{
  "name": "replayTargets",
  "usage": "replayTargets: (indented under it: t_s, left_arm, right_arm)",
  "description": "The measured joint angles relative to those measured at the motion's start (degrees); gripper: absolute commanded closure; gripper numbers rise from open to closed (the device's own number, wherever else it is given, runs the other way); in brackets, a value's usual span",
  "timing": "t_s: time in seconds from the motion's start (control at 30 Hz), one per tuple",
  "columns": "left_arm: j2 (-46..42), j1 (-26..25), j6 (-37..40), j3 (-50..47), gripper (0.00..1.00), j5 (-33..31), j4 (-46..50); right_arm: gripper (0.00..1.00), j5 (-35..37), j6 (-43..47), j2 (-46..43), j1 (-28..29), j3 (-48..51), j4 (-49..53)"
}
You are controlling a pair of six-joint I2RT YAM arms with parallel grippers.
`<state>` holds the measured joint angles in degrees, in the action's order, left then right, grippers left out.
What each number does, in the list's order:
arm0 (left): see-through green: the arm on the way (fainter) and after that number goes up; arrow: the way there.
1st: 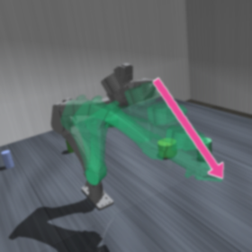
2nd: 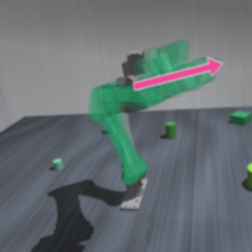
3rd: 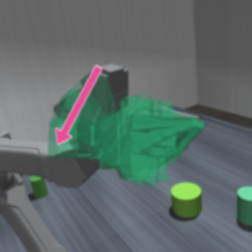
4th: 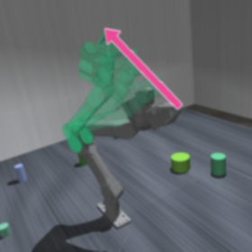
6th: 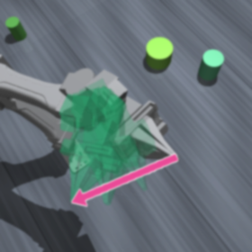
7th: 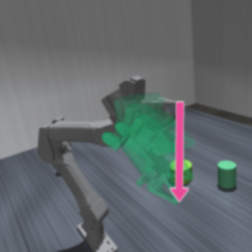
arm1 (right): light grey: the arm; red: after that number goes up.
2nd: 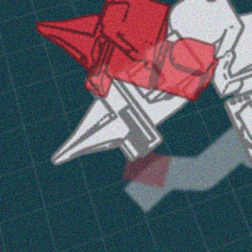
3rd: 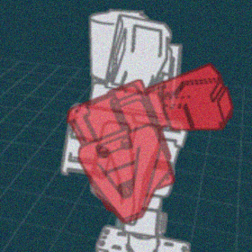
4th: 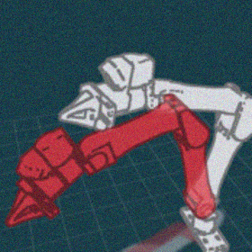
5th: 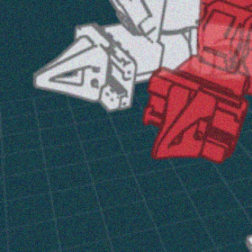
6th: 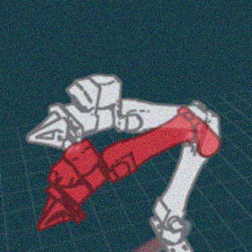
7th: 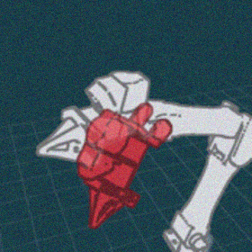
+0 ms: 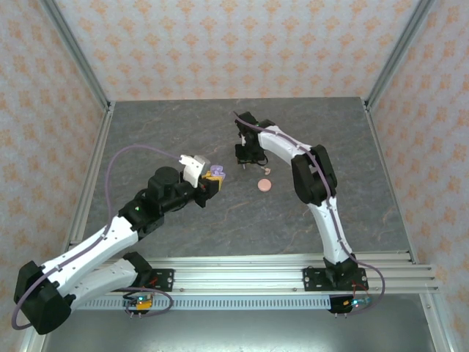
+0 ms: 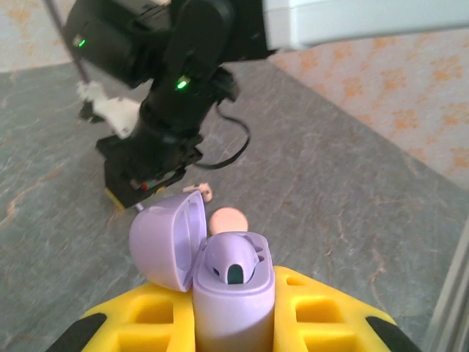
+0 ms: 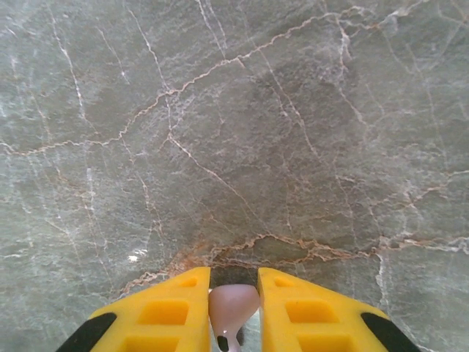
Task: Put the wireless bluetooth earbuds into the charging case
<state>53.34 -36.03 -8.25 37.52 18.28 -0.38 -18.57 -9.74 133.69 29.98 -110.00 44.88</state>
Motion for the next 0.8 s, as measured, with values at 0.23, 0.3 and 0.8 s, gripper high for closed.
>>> replayTargets:
  t_s: [0.23, 0.3, 0.8]
  left_arm:
    - [6.32, 0.02, -1.81, 1.79, 0.84, -4.02, 2.58]
    - [7.85, 0.02, -2.23, 2.05, 0.84, -4.46, 2.82]
    - [18.99, 5.44, -6.34, 2.27, 0.85, 1.29, -5.27]
  right_arm:
    - [0.80, -5.97, -2.01, -5.40, -3.04, 10.12, -6.62]
    - [0.80, -7.13, -2.62, -6.88, -3.89, 12.72, -7.98]
    - [0.80, -14.82, -6.64, -23.37, -7.37, 28.48, -18.71]
